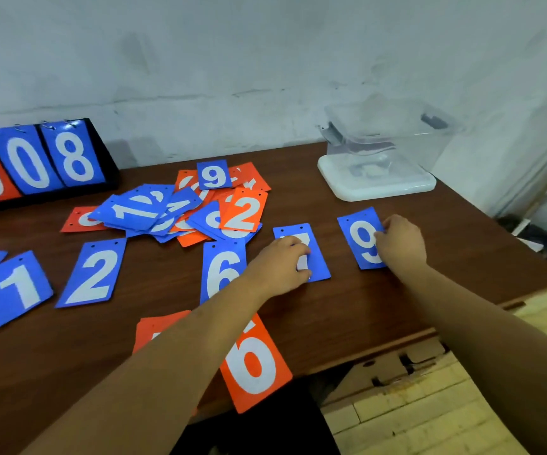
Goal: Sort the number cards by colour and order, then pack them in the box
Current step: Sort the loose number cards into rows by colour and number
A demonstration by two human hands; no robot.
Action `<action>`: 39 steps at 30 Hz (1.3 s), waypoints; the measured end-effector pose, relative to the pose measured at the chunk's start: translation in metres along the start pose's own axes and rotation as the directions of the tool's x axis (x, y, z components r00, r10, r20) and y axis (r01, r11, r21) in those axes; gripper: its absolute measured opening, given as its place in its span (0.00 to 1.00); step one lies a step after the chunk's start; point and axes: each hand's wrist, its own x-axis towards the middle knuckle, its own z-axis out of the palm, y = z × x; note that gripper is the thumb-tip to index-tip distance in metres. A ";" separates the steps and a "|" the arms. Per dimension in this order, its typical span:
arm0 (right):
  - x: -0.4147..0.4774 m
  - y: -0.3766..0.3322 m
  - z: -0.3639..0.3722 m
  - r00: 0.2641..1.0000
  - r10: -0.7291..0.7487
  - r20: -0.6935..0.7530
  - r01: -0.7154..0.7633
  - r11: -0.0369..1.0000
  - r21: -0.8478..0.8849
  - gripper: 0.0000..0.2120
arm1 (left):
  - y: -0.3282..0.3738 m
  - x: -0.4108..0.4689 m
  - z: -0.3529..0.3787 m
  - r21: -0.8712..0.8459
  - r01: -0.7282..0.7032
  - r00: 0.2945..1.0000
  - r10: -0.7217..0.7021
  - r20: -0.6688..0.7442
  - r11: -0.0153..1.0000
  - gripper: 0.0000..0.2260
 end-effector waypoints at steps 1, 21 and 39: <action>0.002 0.003 -0.001 1.000 -0.006 0.002 0.006 1.000 -0.028 0.12 | 0.001 0.002 0.001 0.011 -0.001 1.000 0.001 -0.010 1.000 0.24; -0.016 -0.159 0.044 0.828 -0.490 0.274 0.483 0.870 0.098 0.17 | -0.135 -0.027 -0.072 0.012 0.518 0.805 -0.483 -0.345 0.855 0.21; -0.018 -0.204 0.084 0.528 -0.775 -0.347 0.827 0.562 0.002 0.08 | -0.167 -0.033 -0.085 -0.241 0.426 0.652 -0.480 -0.587 0.872 0.19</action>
